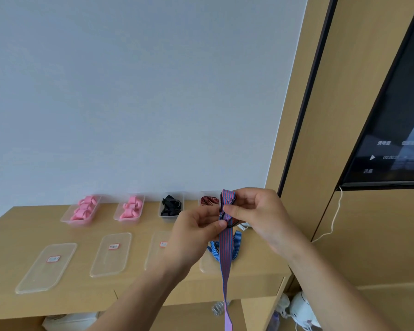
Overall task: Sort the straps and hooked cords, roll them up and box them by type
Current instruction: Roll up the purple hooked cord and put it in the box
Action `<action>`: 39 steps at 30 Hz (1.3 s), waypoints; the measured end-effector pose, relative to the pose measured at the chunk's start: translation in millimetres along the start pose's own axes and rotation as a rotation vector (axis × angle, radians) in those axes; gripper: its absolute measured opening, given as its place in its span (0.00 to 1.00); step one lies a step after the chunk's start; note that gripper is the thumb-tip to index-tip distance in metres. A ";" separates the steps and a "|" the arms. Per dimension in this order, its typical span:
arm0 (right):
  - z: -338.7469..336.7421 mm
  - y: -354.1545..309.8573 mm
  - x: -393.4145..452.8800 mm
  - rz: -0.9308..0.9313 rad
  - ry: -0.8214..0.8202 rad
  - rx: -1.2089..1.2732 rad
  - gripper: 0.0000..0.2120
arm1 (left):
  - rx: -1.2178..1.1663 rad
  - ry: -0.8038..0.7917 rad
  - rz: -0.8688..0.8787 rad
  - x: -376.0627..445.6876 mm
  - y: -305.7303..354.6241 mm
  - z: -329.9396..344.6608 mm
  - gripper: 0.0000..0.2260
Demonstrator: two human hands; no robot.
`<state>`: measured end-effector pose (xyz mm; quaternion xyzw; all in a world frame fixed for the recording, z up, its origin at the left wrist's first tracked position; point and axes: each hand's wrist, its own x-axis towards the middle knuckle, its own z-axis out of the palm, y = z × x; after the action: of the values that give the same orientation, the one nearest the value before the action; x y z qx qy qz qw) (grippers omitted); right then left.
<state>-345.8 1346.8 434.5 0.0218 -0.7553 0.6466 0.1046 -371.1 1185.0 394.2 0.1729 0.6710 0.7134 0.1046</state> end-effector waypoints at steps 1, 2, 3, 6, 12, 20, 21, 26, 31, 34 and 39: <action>-0.7 0.5 0.7 -0.009 0.002 -0.029 0.08 | 0.001 0.014 -0.005 0.0 -0.3 1.4 0.11; -1.1 1.2 1.3 -0.018 0.011 -0.048 0.08 | -0.001 0.026 -0.010 -0.1 -0.8 2.5 0.11; -0.7 1.9 1.9 -0.028 0.022 -0.059 0.09 | -0.006 0.037 -0.016 0.1 -1.6 3.3 0.10; 2.0 3.2 2.6 -0.052 0.065 -0.027 0.10 | -0.048 0.046 -0.058 0.5 -2.0 4.8 0.06; 5.3 6.5 6.7 -0.139 0.137 -0.010 0.13 | -0.066 0.039 -0.158 2.2 0.6 5.1 0.16; 11.7 18.6 4.6 -0.261 0.232 -0.074 0.11 | -0.140 0.037 -0.255 2.7 1.9 2.7 0.18; 12.3 21.0 4.1 -0.273 0.242 -0.085 0.10 | -0.155 0.035 -0.264 2.9 2.3 2.2 0.18; 15.7 31.2 -1.8 -0.482 0.282 -0.206 0.11 | -0.212 0.026 -0.289 5.1 3.9 -1.0 0.19; 18.0 41.1 -6.8 -0.746 0.333 -0.378 0.15 | -0.235 0.020 -0.263 8.1 7.5 -6.2 0.17; 16.9 51.8 -8.0 -0.823 0.317 -0.413 0.18 | -0.249 0.001 -0.218 8.5 11.6 -9.2 0.14; 16.5 62.0 -11.2 -0.914 0.287 -0.517 0.12 | -0.256 -0.027 -0.200 8.7 13.8 -13.3 0.11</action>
<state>-347.5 1339.6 369.8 0.2330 -0.7813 0.3249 0.4793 -383.1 1175.1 408.4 0.0999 0.5871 0.7766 0.2054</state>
